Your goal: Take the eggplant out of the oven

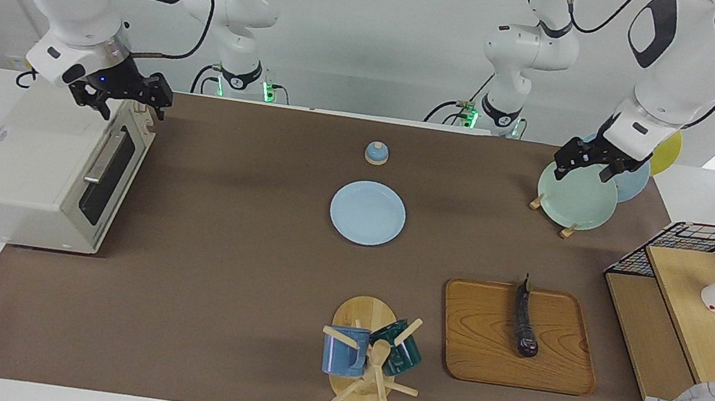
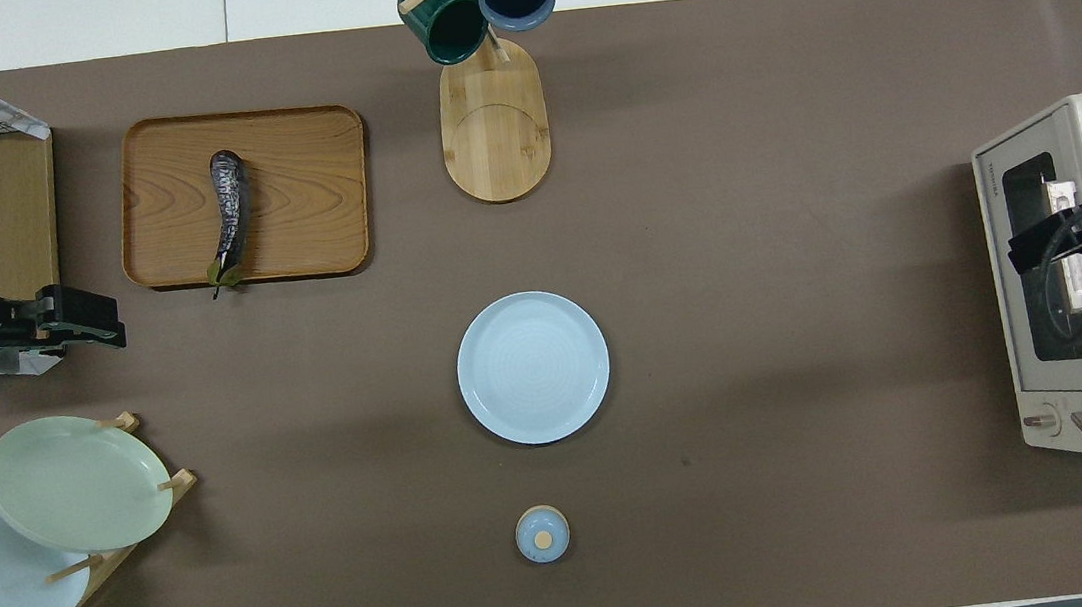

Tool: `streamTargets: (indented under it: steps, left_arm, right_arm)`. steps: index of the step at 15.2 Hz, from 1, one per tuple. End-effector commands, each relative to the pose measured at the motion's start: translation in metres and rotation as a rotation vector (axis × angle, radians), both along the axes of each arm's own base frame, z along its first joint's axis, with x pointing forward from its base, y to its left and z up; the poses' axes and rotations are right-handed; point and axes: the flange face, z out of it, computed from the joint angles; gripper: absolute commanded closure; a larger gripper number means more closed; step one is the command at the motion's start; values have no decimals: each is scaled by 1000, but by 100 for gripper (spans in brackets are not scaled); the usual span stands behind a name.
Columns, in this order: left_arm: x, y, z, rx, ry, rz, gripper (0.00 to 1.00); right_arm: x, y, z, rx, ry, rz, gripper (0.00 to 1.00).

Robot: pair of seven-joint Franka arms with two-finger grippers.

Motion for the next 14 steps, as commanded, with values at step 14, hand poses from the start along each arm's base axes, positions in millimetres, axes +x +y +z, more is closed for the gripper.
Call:
streamTargets:
  steps: [14]
  left_arm:
    - [-3, -7, 23, -1, 6, -10, 0]
  right_arm:
    - [-2, 1, 4, 17, 2, -5, 0]
